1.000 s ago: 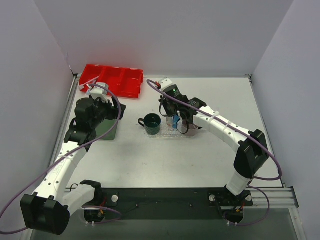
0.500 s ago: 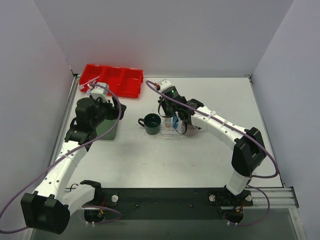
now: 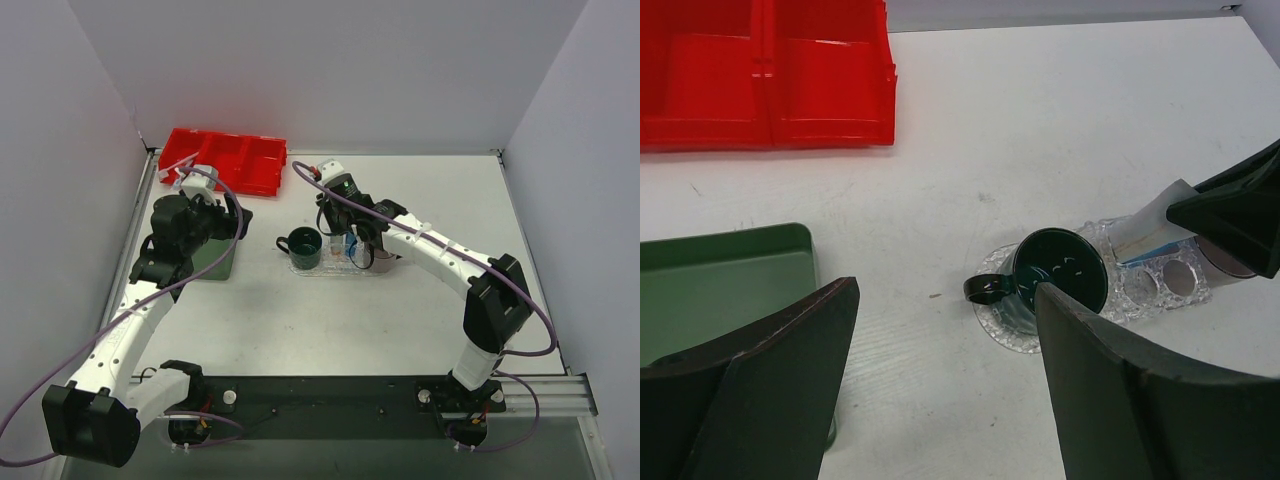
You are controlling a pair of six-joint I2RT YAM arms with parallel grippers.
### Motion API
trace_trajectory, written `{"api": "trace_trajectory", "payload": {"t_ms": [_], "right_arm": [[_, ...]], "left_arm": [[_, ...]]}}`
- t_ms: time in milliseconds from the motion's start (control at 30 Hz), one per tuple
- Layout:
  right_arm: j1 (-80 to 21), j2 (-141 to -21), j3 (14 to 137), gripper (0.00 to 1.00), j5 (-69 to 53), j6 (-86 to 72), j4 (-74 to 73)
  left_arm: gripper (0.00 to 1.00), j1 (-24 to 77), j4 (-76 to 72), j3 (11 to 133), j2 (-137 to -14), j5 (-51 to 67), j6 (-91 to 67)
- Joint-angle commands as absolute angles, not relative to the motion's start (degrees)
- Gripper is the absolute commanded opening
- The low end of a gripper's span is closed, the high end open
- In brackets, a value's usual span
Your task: Prepare toiletry sets of a toothbrush and toothpaste on the tray
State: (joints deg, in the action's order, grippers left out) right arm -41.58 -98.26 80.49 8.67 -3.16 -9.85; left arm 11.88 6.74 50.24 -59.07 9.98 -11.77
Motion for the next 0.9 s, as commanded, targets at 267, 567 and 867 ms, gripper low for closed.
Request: {"api": "trace_trajectory", "payload": {"t_ms": [267,567,867], "right_arm": [[-41.3,-96.1,80.2,0.38,9.7,-3.2,-8.3],[-41.3,-92.9,78.7,0.54,9.1,-2.5,-6.3],[-41.4,-84.1,74.5,0.61,9.1,-3.5,-2.2]], "left_arm": [[0.82,11.3,5.8,51.5,-59.4,11.3,-12.3],[0.82,11.0,5.9,51.5,-59.7,11.3,-12.4],[0.81,10.0,5.9,51.1,-60.2,8.9,-13.1]]}}
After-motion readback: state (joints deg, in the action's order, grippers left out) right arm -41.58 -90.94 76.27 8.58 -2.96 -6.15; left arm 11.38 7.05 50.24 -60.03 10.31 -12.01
